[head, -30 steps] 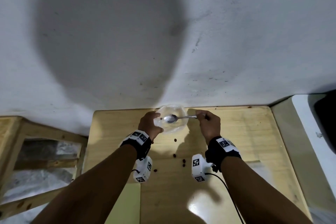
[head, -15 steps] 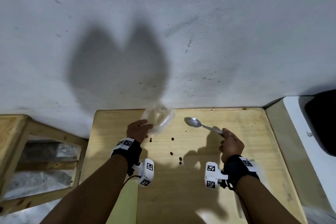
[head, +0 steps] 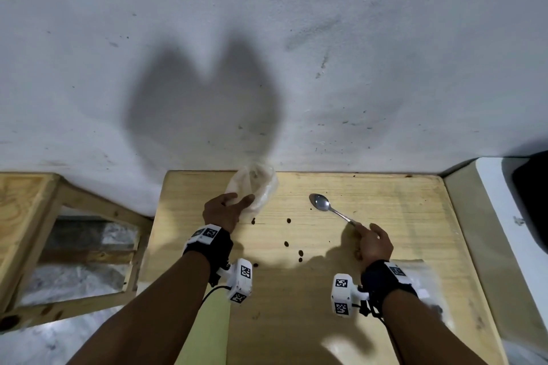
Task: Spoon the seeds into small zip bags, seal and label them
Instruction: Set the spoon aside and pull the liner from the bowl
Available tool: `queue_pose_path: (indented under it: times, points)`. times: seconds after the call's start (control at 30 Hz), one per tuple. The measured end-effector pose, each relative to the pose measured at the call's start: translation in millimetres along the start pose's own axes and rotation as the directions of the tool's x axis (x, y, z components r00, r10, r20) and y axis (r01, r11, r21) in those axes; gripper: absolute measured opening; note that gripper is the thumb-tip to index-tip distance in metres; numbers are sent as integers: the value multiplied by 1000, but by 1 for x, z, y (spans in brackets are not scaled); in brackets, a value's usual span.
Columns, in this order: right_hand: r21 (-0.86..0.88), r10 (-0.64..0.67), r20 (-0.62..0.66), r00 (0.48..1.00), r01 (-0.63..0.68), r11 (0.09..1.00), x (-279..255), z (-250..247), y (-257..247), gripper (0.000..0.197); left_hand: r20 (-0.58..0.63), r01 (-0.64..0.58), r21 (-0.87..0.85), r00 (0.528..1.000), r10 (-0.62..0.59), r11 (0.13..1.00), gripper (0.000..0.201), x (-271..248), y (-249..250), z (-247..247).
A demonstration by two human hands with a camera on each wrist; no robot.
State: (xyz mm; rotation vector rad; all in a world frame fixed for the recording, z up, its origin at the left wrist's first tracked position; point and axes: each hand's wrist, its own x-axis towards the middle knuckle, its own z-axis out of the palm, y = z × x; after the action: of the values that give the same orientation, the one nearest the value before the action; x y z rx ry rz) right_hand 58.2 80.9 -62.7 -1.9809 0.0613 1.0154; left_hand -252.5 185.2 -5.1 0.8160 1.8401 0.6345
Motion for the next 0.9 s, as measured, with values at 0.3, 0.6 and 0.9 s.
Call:
queue_pose_path:
  times: [0.3,0.6,0.9]
  points:
    - [-359,-349,392,851,490,794,-46,41,-13,13,-12,44,-101,999,-45,994,66,0,6,-5]
    - [-552,-169,729,663,716,428,-53,105,-19,12,90,37,-31,995,-34,999,83,6,6,-9]
    - [-601,-146,758,636,768,221,-51,114,-18,9,103,41,-65,994,-34,997,71,8,3,-6]
